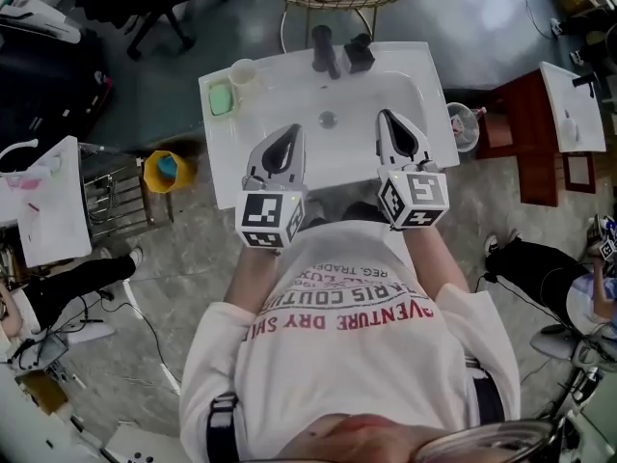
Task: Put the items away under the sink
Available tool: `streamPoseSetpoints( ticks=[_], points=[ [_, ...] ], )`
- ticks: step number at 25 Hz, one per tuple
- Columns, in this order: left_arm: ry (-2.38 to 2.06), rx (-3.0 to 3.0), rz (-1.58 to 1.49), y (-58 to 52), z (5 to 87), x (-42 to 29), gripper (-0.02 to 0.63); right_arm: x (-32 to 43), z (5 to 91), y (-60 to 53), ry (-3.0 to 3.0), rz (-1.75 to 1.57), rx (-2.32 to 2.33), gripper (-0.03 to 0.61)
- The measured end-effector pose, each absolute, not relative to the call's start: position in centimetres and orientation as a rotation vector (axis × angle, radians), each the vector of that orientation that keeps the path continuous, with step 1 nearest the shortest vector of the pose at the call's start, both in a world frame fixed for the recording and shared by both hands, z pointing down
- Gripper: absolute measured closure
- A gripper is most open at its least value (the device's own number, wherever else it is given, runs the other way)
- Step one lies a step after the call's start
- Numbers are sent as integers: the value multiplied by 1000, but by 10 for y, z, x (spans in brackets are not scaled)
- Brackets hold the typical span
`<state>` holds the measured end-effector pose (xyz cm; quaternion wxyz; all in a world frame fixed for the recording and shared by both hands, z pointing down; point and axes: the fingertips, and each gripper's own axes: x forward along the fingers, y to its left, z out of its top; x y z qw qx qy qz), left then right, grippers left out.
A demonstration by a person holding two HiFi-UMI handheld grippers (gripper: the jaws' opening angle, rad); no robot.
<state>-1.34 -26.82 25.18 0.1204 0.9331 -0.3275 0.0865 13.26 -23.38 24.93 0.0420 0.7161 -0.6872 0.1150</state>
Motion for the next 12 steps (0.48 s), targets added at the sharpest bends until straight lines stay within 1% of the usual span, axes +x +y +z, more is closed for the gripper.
streamPoseSetpoints(
  ticks=[12],
  points=[
    [-965,2619,369,-330,296,24,591,168,293,-307,-2098,454,2081,552]
  ],
)
